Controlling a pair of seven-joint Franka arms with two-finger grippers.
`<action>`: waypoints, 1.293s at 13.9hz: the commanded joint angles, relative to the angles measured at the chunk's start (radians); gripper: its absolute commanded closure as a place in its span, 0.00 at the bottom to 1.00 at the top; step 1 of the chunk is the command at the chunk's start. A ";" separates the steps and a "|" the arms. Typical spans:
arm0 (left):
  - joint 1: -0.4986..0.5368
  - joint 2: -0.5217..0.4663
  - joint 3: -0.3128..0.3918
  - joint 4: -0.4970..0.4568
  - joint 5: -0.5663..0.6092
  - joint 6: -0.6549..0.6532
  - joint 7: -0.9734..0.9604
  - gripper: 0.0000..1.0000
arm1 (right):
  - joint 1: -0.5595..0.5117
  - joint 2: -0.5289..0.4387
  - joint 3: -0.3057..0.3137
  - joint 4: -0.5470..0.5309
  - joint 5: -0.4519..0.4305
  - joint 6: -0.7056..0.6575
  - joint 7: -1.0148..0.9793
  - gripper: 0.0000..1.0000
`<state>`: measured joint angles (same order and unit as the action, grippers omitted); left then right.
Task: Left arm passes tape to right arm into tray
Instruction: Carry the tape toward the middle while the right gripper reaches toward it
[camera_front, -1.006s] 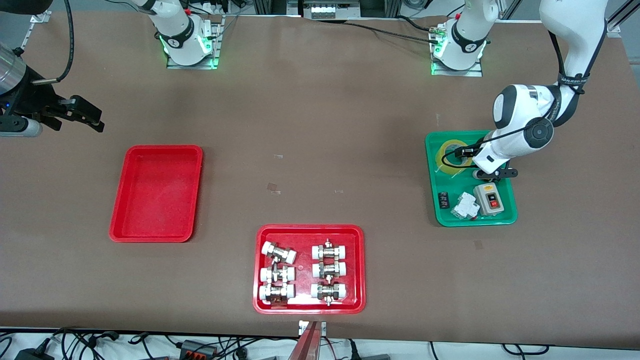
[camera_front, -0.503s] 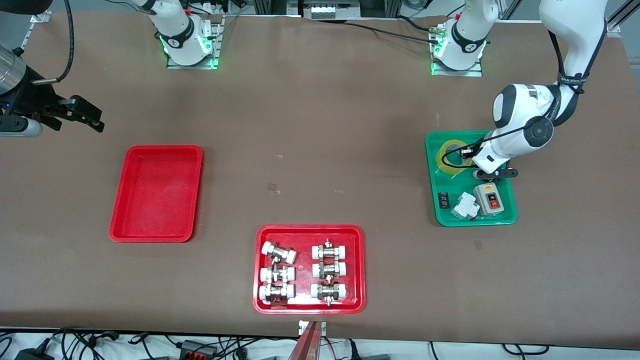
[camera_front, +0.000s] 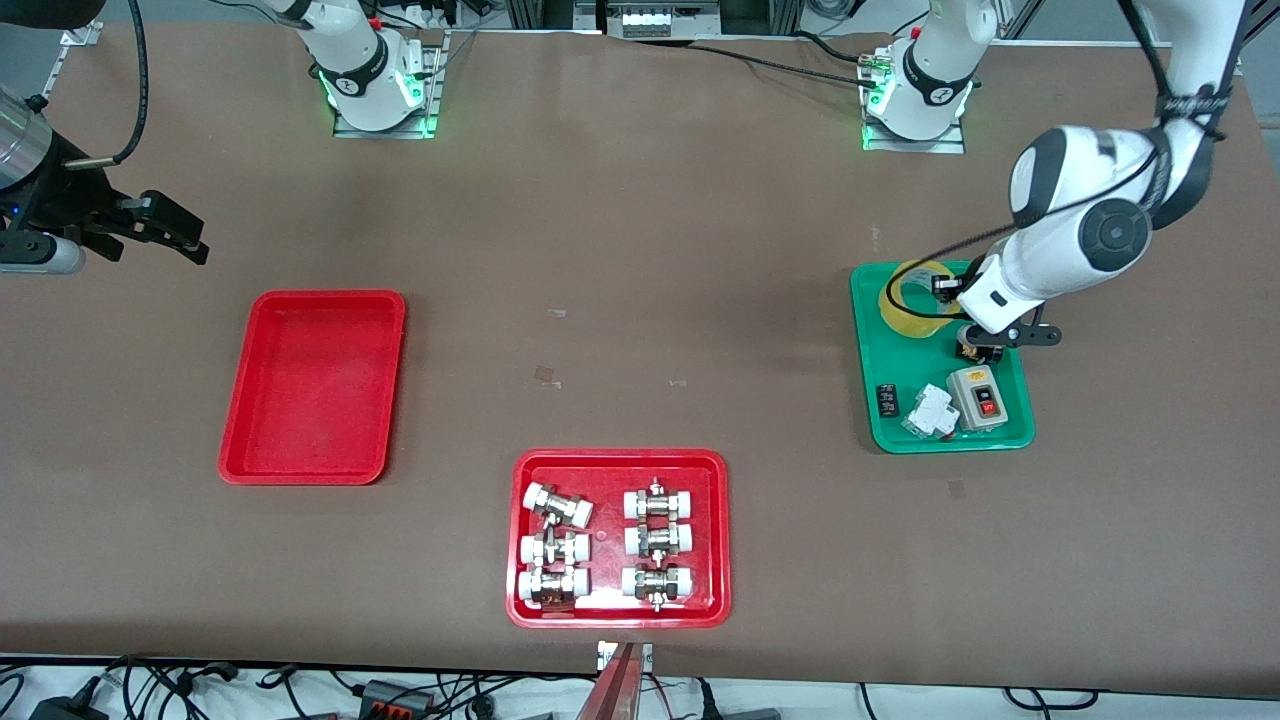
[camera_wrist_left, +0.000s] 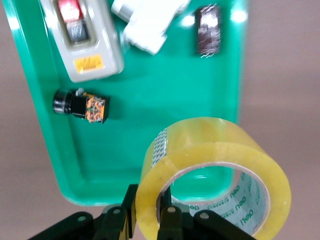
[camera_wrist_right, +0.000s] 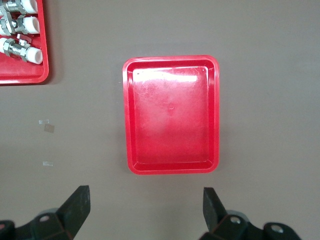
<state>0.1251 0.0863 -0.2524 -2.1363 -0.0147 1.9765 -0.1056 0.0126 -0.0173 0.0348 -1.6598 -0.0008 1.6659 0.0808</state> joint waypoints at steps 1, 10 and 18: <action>0.001 0.013 -0.057 0.260 -0.092 -0.219 0.018 1.00 | -0.003 -0.004 0.004 0.006 -0.004 -0.012 -0.010 0.00; -0.179 0.303 -0.153 0.717 -0.285 -0.363 -0.452 1.00 | -0.014 0.022 -0.003 -0.027 0.002 -0.026 -0.007 0.00; -0.367 0.388 -0.140 0.725 -0.271 -0.045 -0.779 1.00 | -0.003 0.059 0.003 -0.026 0.252 -0.114 -0.025 0.00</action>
<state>-0.1735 0.4584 -0.4056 -1.4539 -0.2880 1.9121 -0.8178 0.0119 0.0326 0.0302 -1.6902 0.1847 1.5622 0.0780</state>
